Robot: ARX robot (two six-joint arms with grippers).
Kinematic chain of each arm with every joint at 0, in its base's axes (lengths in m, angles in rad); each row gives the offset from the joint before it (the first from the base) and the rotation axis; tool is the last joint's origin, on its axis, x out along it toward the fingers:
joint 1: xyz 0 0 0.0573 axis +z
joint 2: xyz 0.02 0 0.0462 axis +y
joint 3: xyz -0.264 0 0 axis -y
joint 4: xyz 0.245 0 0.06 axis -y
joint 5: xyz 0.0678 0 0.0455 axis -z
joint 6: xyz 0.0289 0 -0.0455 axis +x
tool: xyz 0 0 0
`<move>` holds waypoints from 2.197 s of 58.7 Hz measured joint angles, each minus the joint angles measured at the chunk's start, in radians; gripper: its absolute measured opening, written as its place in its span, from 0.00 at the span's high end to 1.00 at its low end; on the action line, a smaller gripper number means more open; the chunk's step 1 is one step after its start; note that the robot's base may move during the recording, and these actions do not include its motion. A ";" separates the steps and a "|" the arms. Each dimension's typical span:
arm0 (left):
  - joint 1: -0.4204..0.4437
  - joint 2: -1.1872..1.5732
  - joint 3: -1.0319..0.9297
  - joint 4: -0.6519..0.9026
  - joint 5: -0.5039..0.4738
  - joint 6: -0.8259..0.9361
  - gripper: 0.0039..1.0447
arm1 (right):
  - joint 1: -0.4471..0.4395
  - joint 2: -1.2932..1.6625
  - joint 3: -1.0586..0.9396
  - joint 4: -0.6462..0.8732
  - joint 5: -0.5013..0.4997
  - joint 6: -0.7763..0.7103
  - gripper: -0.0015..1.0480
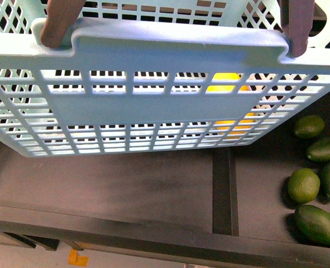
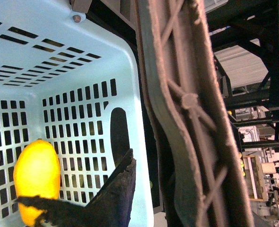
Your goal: Pick mango and avocado into basket
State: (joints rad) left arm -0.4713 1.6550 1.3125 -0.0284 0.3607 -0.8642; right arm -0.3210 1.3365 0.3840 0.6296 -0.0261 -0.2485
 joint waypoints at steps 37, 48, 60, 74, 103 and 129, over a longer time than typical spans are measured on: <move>0.001 0.000 0.000 0.000 -0.009 0.003 0.74 | -0.010 0.813 0.384 -0.320 -0.339 -0.744 0.08; 0.001 0.000 0.000 0.000 -0.009 0.002 0.74 | 0.021 0.908 0.436 -0.337 -0.332 -0.771 0.08; 0.001 0.000 0.000 0.000 -0.018 0.005 0.74 | 0.045 1.000 0.496 -0.338 -0.320 -0.769 0.08; 0.001 0.000 0.000 0.000 -0.014 0.003 0.74 | 0.065 1.067 0.573 -0.365 -0.311 -0.757 0.08; 0.001 0.000 0.000 0.000 -0.015 0.004 0.74 | 0.106 1.169 0.676 -0.377 -0.280 -0.684 0.08; 0.001 0.000 0.000 0.000 -0.012 0.003 0.74 | 0.113 1.187 0.686 -0.362 -0.280 -0.637 0.22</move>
State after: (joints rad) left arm -0.4706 1.6550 1.3125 -0.0284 0.3485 -0.8612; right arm -0.2077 2.5237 1.0695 0.2676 -0.3065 -0.8860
